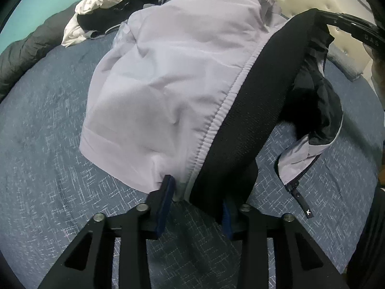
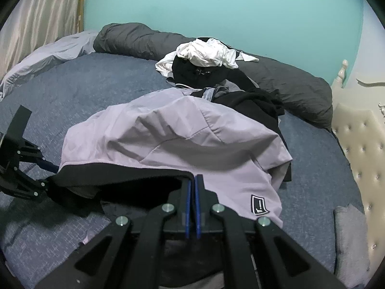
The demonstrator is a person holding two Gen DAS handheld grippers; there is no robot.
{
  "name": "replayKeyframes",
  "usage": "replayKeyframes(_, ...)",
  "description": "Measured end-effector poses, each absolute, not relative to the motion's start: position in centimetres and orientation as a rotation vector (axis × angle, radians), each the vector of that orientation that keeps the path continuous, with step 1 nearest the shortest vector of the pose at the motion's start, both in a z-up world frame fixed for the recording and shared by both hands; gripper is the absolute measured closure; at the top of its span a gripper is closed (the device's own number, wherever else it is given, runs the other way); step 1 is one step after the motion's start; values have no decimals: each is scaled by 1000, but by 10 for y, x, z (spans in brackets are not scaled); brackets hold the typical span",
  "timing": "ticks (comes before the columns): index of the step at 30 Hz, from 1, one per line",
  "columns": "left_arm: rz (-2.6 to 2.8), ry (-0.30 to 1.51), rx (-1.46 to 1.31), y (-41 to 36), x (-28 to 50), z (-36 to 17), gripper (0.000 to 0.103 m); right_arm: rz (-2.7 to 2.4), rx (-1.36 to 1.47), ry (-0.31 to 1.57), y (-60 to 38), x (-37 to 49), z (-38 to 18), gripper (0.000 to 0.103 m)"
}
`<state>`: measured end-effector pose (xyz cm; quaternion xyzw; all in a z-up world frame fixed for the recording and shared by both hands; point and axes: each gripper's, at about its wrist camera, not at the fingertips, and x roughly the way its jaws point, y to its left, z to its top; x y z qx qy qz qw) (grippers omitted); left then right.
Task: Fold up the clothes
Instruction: 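Lift the jacket up by its hem with both tools, turning it over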
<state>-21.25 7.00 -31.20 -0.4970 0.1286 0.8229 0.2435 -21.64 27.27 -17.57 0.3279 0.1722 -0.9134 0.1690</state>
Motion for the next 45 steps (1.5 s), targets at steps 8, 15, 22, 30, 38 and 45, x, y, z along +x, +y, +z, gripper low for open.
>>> replayKeyframes(8, 2378, 289, -1198, 55, -211, -242, 93, -2611, 831, 483, 274, -203, -134, 101)
replayKeyframes(15, 2486, 354, -1057, 40, -207, -147, 100, -2642, 671, 468, 275, -175, -59, 101)
replayKeyframes(22, 2551, 369, -935, 22, -192, -65, 100, -2667, 468, 462, 270, -130, 43, 101)
replayKeyframes(30, 2647, 327, -767, -7, -165, 39, 100, -2678, 253, 483, 254, -73, 156, 101)
replayKeyframes(38, 2739, 347, -580, -29, -128, 155, 100, -2696, 106, 475, 244, -37, 239, 101)
replayKeyframes(45, 2815, 421, -439, -38, -85, 255, 100, -2711, -10, 434, 243, -7, 306, 101)
